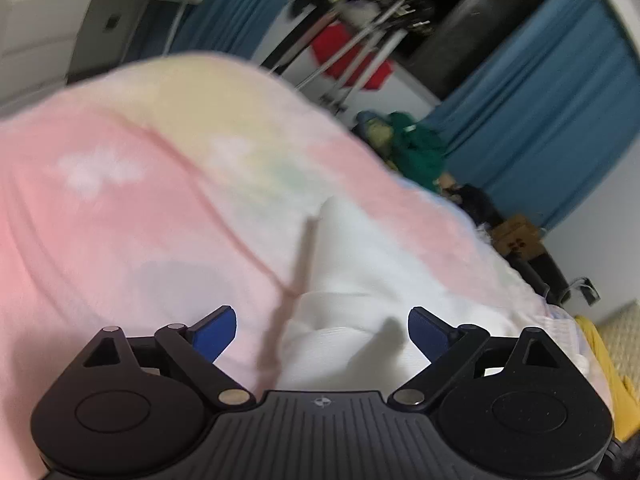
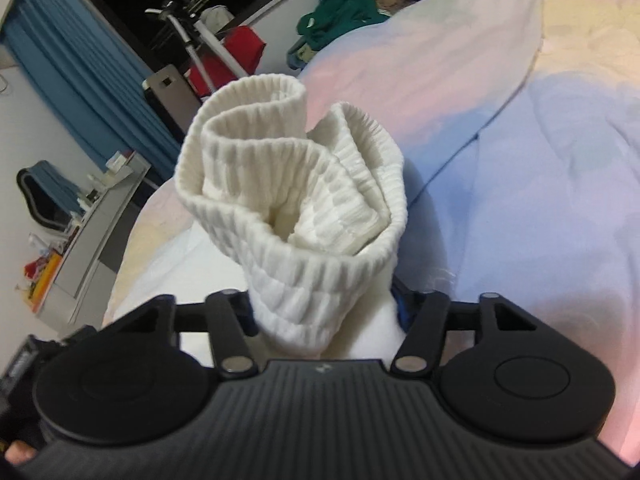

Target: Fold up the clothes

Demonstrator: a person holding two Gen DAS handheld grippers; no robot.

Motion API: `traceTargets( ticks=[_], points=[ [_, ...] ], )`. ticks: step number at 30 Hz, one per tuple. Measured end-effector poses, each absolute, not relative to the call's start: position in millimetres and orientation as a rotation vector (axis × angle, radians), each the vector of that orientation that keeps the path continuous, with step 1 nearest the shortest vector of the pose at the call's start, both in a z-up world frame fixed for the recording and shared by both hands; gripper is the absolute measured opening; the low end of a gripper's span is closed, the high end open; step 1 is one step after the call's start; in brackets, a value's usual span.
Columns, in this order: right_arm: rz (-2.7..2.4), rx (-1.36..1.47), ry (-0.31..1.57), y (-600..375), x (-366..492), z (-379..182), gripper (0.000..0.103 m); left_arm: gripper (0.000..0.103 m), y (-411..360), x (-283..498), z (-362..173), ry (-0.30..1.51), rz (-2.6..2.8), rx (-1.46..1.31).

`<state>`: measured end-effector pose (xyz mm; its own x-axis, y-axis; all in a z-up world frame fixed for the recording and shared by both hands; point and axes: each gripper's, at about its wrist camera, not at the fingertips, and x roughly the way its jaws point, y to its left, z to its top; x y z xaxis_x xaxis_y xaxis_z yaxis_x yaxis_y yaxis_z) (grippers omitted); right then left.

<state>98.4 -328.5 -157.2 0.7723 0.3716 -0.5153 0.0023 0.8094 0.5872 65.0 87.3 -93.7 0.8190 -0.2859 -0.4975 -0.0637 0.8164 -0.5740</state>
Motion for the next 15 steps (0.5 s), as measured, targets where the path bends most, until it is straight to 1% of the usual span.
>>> traceTargets(
  ticks=[1, 4, 9, 11, 12, 13, 15],
  points=[
    [0.214, 0.608, 0.652, -329, 96, -155, 0.052, 0.093, 92, 69, -98, 0.627, -0.122, -0.637],
    [0.272, 0.612, 0.549, -328, 82, -141, 0.051, 0.092, 105, 81, -110, 0.686, -0.107, -0.711],
    [0.265, 0.598, 0.573, -326, 86, -143, 0.051, 0.091, 106, 85, -118, 0.717, -0.124, -0.729],
    [0.232, 0.652, 0.632, -333, 93, -153, 0.054, 0.091, 101, 90, -123, 0.737, -0.144, -0.748],
    [0.219, 0.673, 0.656, -335, 96, -158, 0.058, 0.091, 98, 92, -125, 0.745, -0.153, -0.756],
    [0.207, 0.679, 0.675, -335, 98, -161, 0.064, 0.091, 97, 93, -126, 0.748, -0.156, -0.757],
    [0.182, 0.682, 0.712, -332, 103, -164, 0.069, 0.091, 96, 94, -127, 0.754, -0.160, -0.762]
  ],
)
